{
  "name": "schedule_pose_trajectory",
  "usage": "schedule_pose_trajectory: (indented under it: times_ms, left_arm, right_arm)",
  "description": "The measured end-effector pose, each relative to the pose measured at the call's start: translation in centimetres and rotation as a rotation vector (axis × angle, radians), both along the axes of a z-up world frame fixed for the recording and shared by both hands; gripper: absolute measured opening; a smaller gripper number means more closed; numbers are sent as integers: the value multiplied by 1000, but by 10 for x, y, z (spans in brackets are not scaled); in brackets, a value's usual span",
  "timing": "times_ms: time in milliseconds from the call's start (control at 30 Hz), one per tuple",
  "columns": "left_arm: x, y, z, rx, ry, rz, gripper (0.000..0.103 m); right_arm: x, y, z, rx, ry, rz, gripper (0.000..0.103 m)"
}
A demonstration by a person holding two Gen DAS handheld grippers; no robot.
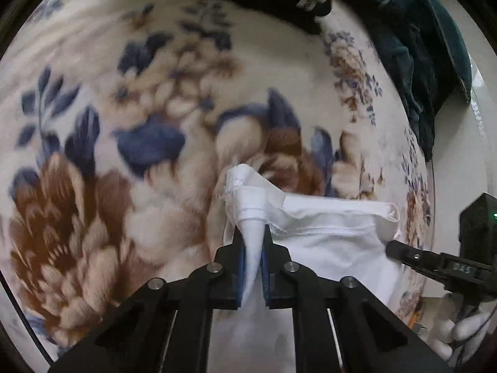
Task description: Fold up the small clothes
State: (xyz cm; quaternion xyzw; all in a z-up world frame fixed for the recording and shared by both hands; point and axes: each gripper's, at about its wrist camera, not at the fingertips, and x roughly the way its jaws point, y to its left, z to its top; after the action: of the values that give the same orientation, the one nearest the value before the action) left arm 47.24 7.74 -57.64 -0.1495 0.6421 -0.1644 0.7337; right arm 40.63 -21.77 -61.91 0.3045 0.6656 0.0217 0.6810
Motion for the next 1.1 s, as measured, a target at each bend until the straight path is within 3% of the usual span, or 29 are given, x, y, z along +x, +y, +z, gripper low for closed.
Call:
schedule_pose_trajectory:
  times_ms: [133, 233, 333, 433, 533, 567, 600, 667, 733, 867, 933, 1000, 1100]
  left_arm:
    - [8, 0, 10, -31, -20, -7, 5]
    - [23, 5, -4, -12, 8, 4, 5]
    - [39, 10, -27, -28, 88, 21, 7]
    - [44, 22, -28, -100, 160, 49, 13]
    - [30, 39, -7, -117, 127, 52, 30]
    - [19, 47, 0, -118, 122, 54, 30]
    - [11, 51, 2, -112, 121, 54, 30]
    - [-10, 59, 5, -94, 129, 39, 30]
    - [-31, 62, 4, -74, 143, 21, 30]
    - [-69, 62, -9, -71, 209, 5, 30]
    - [-82, 60, -15, -78, 230, 10, 30]
    - [-88, 58, -18, -53, 233, 21, 30]
    - [-90, 61, -19, -65, 247, 52, 30]
  right_arm:
    - [0, -12, 19, -49, -30, -79, 2]
    - [9, -12, 25, -96, -41, -74, 2]
    - [24, -10, 15, -128, -21, -70, 2]
    - [35, -11, -7, -153, 70, -59, 2]
    - [18, -23, -4, -24, 107, -114, 5]
    - [9, -26, 3, -4, 98, -117, 10]
    - [-3, -27, 10, 6, 93, -109, 25]
    - [-30, -26, 17, 28, 113, -75, 47]
    - [-57, -20, 10, 50, 163, -23, 52]
    - [-93, -6, -24, 166, 250, 7, 53]
    - [-99, 4, -33, 174, 237, 17, 48]
    - [-99, 15, -36, 133, 240, 40, 5]
    - [-99, 14, -28, 94, 209, -10, 3]
